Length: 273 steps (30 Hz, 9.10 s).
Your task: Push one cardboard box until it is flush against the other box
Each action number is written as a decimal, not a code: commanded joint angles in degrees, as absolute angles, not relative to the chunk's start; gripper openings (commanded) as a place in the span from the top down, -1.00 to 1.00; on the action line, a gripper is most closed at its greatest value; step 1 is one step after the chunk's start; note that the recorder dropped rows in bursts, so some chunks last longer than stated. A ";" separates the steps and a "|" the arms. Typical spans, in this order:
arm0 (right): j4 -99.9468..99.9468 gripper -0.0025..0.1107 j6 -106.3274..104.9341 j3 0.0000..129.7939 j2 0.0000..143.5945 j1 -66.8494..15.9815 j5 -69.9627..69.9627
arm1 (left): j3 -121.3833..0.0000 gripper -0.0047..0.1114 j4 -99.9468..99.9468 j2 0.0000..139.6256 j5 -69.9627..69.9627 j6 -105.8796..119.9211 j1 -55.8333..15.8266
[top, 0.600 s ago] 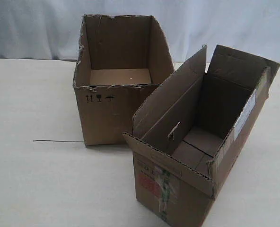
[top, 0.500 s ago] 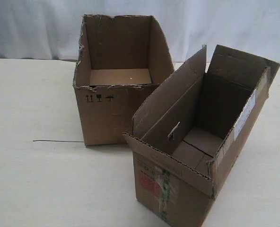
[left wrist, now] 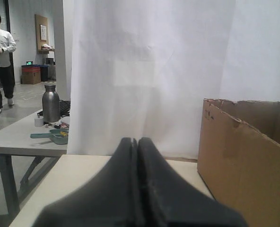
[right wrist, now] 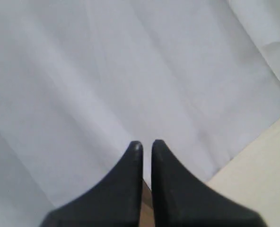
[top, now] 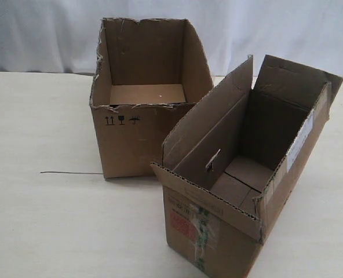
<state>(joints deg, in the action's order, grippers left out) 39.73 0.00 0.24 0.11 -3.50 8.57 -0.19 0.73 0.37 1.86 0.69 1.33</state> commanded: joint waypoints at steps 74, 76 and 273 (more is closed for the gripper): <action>16.44 0.87 -7.69 71.28 67.24 -61.59 -69.96 | 0.00 0.92 0.65 0.16 2.16 1.15 0.92; 14.53 0.87 -6.38 71.04 67.85 -63.06 -69.96 | 0.00 0.92 0.65 0.16 2.16 1.15 0.92; -88.88 0.87 112.32 20.91 78.69 -74.63 -59.95 | 0.00 0.92 0.65 0.16 2.16 1.28 0.92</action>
<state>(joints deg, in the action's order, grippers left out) -87.14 110.90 20.95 77.24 -74.58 -57.47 -0.19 0.73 0.37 1.86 1.41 1.33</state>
